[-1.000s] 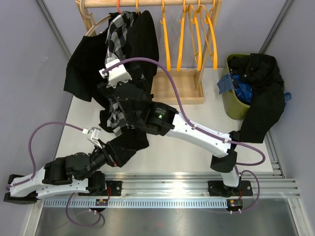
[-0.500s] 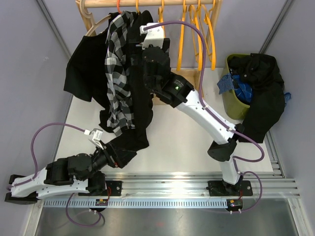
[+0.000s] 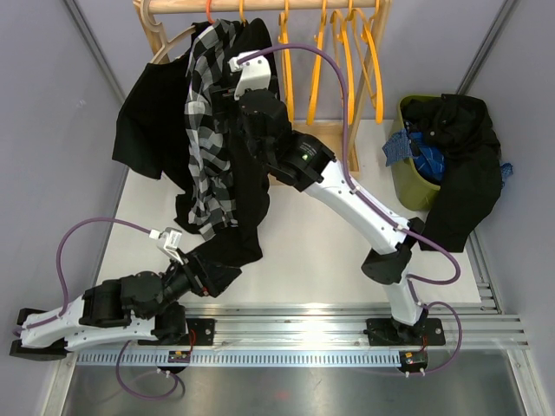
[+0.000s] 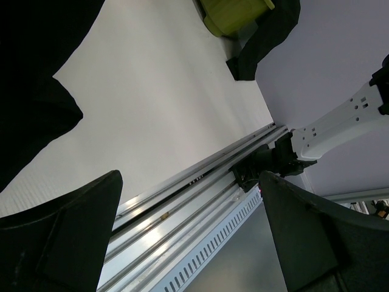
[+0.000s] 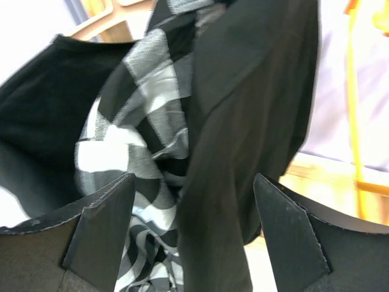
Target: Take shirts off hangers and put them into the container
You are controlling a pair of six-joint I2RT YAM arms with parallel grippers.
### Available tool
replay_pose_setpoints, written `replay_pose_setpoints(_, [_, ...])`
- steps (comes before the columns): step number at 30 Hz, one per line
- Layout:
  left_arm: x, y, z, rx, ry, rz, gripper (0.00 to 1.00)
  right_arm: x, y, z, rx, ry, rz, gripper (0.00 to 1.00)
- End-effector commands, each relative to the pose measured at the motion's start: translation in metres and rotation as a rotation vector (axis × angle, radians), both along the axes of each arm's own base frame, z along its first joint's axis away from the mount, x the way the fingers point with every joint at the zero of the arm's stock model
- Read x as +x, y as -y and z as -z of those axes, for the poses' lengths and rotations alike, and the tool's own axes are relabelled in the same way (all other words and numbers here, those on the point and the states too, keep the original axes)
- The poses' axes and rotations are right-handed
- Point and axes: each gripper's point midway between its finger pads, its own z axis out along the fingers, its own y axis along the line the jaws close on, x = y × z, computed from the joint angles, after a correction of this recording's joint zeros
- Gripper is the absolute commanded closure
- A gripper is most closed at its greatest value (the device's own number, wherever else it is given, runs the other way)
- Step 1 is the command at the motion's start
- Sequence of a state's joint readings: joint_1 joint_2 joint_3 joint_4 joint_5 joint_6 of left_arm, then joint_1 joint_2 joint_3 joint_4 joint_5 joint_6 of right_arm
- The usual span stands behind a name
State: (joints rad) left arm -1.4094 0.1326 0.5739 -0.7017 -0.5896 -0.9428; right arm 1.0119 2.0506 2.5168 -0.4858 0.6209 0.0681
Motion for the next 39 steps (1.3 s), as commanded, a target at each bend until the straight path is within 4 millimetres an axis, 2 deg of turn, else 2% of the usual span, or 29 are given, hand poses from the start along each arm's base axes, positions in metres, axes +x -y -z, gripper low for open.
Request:
replay_pose_setpoints(1, [0.0, 0.003, -0.011, -0.053, 0.005, -0.002, 0.01, 0.011, 0.01, 0.004, 0.0, -0.005, 0.108, 0.15])
replay_pose_setpoints(2, [0.001, 0.002, -0.012, -0.056, 0.006, -0.004, 0.01, 0.012, 0.012, 0.002, 0.002, 0.001, 0.124, 0.17])
replay_pose_setpoints(4, [0.001, 0.001, -0.011, -0.055, 0.004, -0.007, 0.01, 0.017, 0.009, 0.013, -0.017, -0.012, 0.14, 0.21])
replay_pose_setpoints(8, [0.0, -0.003, -0.012, -0.068, 0.001, -0.006, 0.01, 0.027, 0.007, 0.026, -0.002, -0.047, 0.134, 0.41])
replay_pose_setpoints(9, [-0.001, -0.003, -0.011, -0.067, -0.002, -0.005, 0.01, 0.03, 0.008, 0.029, -0.002, -0.053, 0.134, 0.5])
replay_pose_setpoints(11, [-0.001, -0.005, -0.011, -0.077, -0.006, -0.005, 0.01, 0.034, 0.011, 0.031, -0.006, -0.055, 0.148, 0.6])
replay_pose_setpoints(12, [-0.002, -0.006, -0.01, -0.086, -0.007, -0.004, 0.01, 0.034, 0.015, 0.028, -0.005, -0.05, 0.162, 0.72])
replay_pose_setpoints(14, [-0.002, -0.007, -0.01, -0.095, -0.01, -0.005, 0.01, 0.034, 0.018, 0.025, -0.015, -0.04, 0.165, 0.89])
replay_pose_setpoints(16, [-0.002, -0.008, -0.008, -0.104, -0.014, -0.004, 0.01, 0.031, 0.024, 0.013, -0.002, -0.019, 0.172, 1.0])
replay_pose_setpoints(17, [-0.003, -0.007, -0.007, -0.105, -0.015, -0.003, 0.01, 0.031, 0.027, 0.01, -0.021, -0.007, 0.173, 1.0])
replay_pose_setpoints(18, [-0.003, -0.007, -0.007, -0.107, -0.018, -0.001, 0.01, 0.027, 0.033, -0.004, -0.005, 0.015, 0.176, 1.0])
replay_pose_setpoints(20, [-0.003, -0.006, -0.004, -0.1, -0.021, 0.0, 0.01, 0.023, 0.039, -0.014, -0.02, 0.043, 0.17, 1.0])
replay_pose_setpoints(21, [-0.004, -0.005, -0.003, -0.099, -0.024, 0.003, 0.01, 0.017, 0.049, -0.037, 0.003, 0.087, 0.17, 1.0])
replay_pose_setpoints(22, [-0.004, -0.005, -0.003, -0.101, -0.024, 0.003, 0.01, 0.016, 0.052, -0.037, -0.041, 0.108, 0.172, 1.0])
replay_pose_setpoints(24, [-0.004, -0.005, -0.004, -0.103, -0.022, 0.003, 0.01, 0.01, 0.062, -0.057, -0.04, 0.163, 0.181, 1.0])
replay_pose_setpoints(25, [-0.004, -0.005, -0.005, -0.105, -0.019, 0.004, 0.01, 0.004, 0.073, -0.084, 0.015, 0.223, 0.192, 1.0])
replay_pose_setpoints(26, [-0.003, -0.005, -0.004, -0.102, -0.019, 0.001, 0.01, 0.004, 0.077, -0.087, -0.03, 0.254, 0.198, 1.0])
replay_pose_setpoints(27, [-0.003, -0.004, -0.005, -0.1, -0.018, 0.001, 0.01, -0.002, 0.084, -0.107, 0.008, 0.303, 0.199, 1.0])
replay_pose_setpoints(30, [-0.002, -0.004, -0.004, -0.093, -0.016, -0.003, 0.01, -0.008, 0.096, -0.136, 0.028, 0.393, 0.213, 1.0])
replay_pose_setpoints(32, [-0.002, -0.004, -0.005, -0.093, -0.015, -0.005, 0.01, -0.012, 0.098, -0.144, 0.024, 0.422, 0.208, 1.0])
replay_pose_setpoints(33, [-0.002, -0.004, -0.006, -0.094, -0.014, -0.003, 0.01, -0.022, 0.107, -0.165, 0.088, 0.471, 0.2, 1.0])
replay_pose_setpoints(34, [-0.002, -0.004, -0.006, -0.093, -0.013, -0.002, 0.01, -0.02, 0.101, -0.156, 0.067, 0.477, 0.187, 1.0])
replay_pose_setpoints(35, [-0.002, -0.004, -0.006, -0.088, -0.012, -0.004, 0.01, -0.023, 0.103, -0.158, 0.079, 0.497, 0.178, 1.0])
replay_pose_setpoints(36, [-0.001, -0.005, -0.006, -0.09, -0.01, -0.006, 0.01, -0.037, 0.116, -0.18, 0.155, 0.561, 0.172, 1.0])
replay_pose_setpoints(37, [-0.001, -0.005, -0.007, -0.089, -0.01, -0.006, 0.01, -0.033, 0.109, -0.166, 0.125, 0.562, 0.161, 1.0])
replay_pose_setpoints(39, [-0.001, -0.006, -0.008, -0.089, -0.009, -0.008, 0.01, -0.038, 0.116, -0.173, 0.146, 0.597, 0.173, 1.0])
